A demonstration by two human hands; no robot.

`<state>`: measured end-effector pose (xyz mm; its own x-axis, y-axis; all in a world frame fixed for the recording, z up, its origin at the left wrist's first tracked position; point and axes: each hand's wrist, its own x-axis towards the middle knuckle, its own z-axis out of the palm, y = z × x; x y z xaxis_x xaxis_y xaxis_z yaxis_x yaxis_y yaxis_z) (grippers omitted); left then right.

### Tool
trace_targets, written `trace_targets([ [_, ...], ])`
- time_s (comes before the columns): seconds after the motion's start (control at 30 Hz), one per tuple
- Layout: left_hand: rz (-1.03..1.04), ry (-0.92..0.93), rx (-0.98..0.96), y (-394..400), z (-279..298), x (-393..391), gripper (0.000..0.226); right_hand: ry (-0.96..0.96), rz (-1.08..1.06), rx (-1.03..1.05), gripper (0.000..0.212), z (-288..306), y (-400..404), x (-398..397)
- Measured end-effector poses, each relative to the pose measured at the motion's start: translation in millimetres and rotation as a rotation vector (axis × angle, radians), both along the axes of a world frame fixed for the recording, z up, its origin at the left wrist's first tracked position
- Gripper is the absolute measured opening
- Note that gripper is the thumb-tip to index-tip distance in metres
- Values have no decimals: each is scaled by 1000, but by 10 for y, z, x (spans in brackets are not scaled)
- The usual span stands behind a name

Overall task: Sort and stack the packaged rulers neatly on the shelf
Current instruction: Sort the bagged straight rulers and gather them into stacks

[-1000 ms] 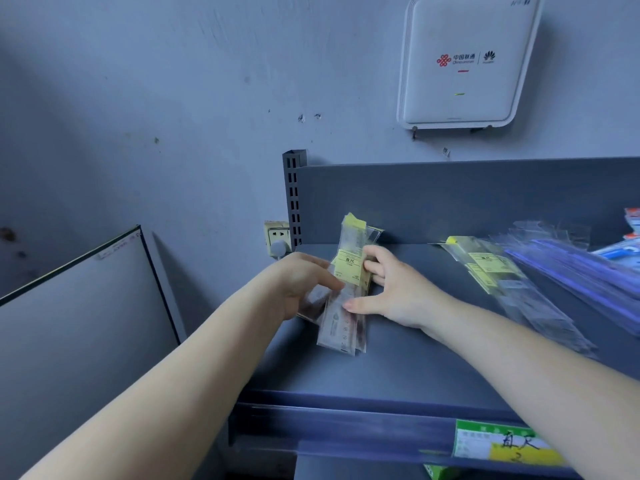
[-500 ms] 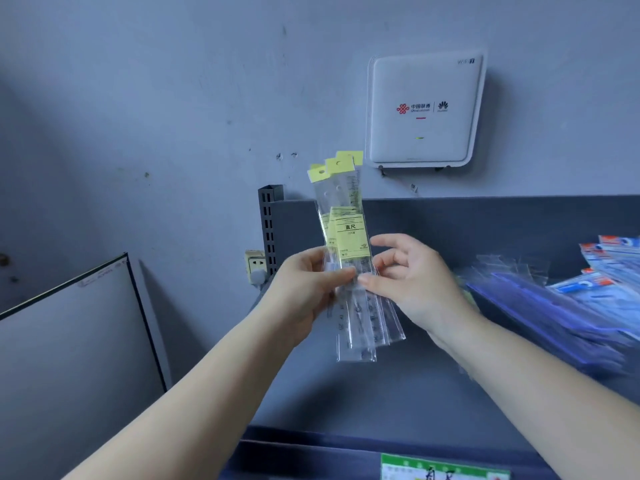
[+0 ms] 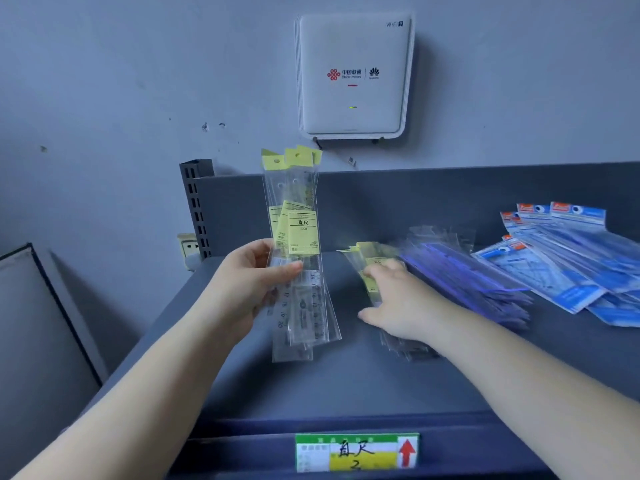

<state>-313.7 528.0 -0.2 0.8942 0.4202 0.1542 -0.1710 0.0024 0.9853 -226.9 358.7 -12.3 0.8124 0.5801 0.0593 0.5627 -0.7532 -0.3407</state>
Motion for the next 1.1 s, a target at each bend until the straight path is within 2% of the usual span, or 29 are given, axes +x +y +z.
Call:
trace_targets([
  [0.17, -26, -20, -12, 39, 4, -56, 21, -10, 36, 33, 48, -31, 214, -60],
  [0.3, -37, -12, -56, 187, 57, -138, 24, -1, 92, 83, 51, -67, 453, -139],
  [0.5, 16, -37, -139, 471, 92, -258, 21, -6, 128, 27, 49, -67, 875, -239],
  [0.57, 5, -47, -176, 489, 68, -277, 19, 28, 150, 112, 43, 20, 866, -232],
  [0.63, -2, -51, -186, 493, 29, -271, 22, 72, 120, 310, 36, 126, 783, -234],
  [0.7, -6, -46, -138, 482, -6, -252, 31, 158, 103, 541, 36, 199, 715, -261],
  [0.77, -2, -47, -53, 462, -30, -239, 38, 287, 171, 680, 32, 225, 707, -322],
  [0.9, -7, -25, -3, 424, -61, -225, 36, 414, 230, 753, 22, 149, 765, -344],
  [1.0, -58, 17, -22, 444, -76, -209, 24, 422, 164, 821, 29, 127, 731, -310],
  [1.1, -113, 51, -18, 470, -78, -205, 33, 381, 109, 832, 33, 105, 688, -251],
])
